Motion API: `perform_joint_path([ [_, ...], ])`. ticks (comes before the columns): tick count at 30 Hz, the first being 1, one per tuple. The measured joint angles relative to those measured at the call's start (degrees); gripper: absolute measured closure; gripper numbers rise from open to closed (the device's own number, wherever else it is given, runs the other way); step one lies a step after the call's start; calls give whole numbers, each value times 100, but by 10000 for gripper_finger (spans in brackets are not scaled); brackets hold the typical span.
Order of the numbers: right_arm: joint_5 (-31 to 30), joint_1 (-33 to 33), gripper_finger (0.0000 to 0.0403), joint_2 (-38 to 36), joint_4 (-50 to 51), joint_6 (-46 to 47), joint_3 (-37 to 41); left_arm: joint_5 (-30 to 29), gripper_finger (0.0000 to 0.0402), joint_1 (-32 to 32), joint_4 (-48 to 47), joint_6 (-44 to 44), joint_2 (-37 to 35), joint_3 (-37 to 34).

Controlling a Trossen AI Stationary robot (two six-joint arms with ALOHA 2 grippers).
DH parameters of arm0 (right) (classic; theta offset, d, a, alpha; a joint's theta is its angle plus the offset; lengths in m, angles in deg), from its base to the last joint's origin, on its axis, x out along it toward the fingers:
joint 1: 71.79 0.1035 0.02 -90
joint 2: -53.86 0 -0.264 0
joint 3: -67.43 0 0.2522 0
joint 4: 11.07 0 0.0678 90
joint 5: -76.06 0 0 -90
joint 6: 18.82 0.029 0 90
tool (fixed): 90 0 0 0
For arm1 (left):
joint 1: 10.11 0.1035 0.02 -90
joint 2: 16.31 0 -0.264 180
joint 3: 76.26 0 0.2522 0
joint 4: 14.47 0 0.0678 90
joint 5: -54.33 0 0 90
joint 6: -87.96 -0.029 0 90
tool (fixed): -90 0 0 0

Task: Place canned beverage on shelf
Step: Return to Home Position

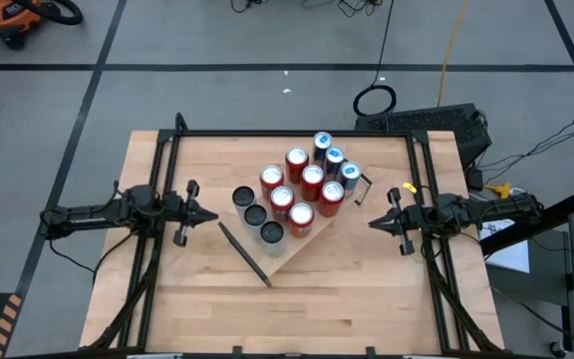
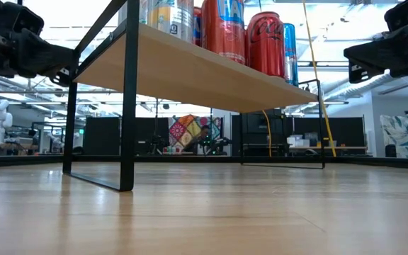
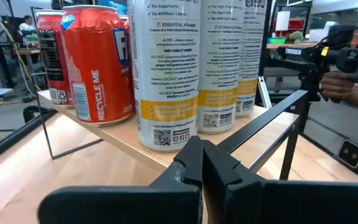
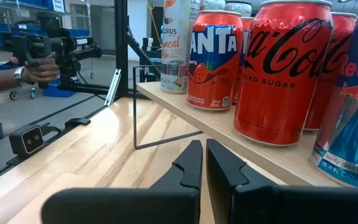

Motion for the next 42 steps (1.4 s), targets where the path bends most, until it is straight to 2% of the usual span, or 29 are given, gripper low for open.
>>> perform_joint_path([
  [19,10,0,403,-1,0,-9,1,-14,401,-175,-2,162,0,0],
  [27,11,0,403,0,0,-22,1,-381,401,-561,-44,118,0,0],
  [42,11,2,403,0,0,-15,1,-479,401,-601,-72,-40,17,0],
])
